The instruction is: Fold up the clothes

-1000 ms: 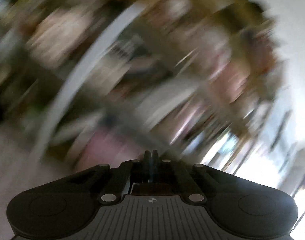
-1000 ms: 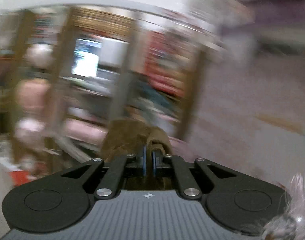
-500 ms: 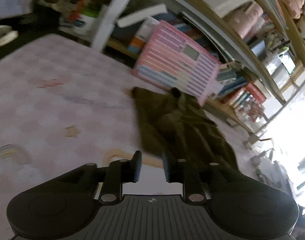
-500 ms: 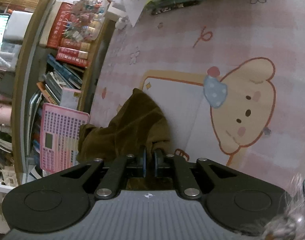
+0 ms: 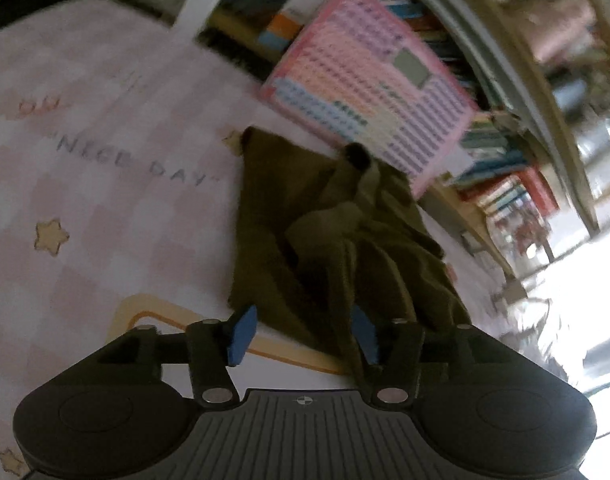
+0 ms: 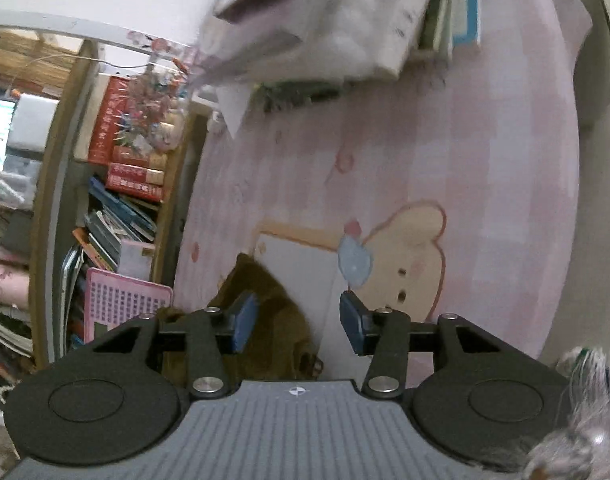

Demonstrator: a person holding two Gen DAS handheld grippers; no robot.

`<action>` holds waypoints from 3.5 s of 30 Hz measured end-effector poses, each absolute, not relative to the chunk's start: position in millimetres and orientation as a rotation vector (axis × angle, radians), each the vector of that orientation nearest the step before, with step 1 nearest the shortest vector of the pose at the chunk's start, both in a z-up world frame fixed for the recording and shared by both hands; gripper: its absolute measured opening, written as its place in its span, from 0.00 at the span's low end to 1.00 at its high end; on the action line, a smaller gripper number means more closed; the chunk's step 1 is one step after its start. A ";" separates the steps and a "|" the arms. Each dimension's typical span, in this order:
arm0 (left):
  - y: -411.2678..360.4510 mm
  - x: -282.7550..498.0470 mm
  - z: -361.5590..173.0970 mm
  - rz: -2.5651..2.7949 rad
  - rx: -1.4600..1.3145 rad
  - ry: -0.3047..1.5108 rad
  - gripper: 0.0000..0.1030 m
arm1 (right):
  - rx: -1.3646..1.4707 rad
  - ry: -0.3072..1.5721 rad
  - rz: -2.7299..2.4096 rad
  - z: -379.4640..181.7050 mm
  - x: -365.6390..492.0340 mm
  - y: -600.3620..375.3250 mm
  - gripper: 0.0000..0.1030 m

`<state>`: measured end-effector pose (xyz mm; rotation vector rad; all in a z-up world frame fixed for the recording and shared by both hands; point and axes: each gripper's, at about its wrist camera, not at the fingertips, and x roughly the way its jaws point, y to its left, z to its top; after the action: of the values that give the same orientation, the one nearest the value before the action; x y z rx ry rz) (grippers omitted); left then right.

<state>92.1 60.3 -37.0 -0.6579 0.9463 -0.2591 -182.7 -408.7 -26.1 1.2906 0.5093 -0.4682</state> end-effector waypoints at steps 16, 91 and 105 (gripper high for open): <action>22.0 164.2 -61.5 -0.180 -0.837 1.016 0.59 | 1.091 0.696 -0.271 -19.0 -145.6 -351.7 0.44; 40.2 46.1 -13.5 -0.728 0.395 0.504 0.05 | -0.237 0.788 -0.403 -51.1 -78.5 -67.2 0.15; 75.6 68.5 98.3 -0.784 0.247 0.445 0.05 | -0.013 0.732 -0.008 53.3 -120.0 -55.1 0.04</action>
<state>68.5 75.6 98.3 0.2473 0.4453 -0.7838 -120.0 -55.1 53.3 -0.0134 0.7322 -0.0077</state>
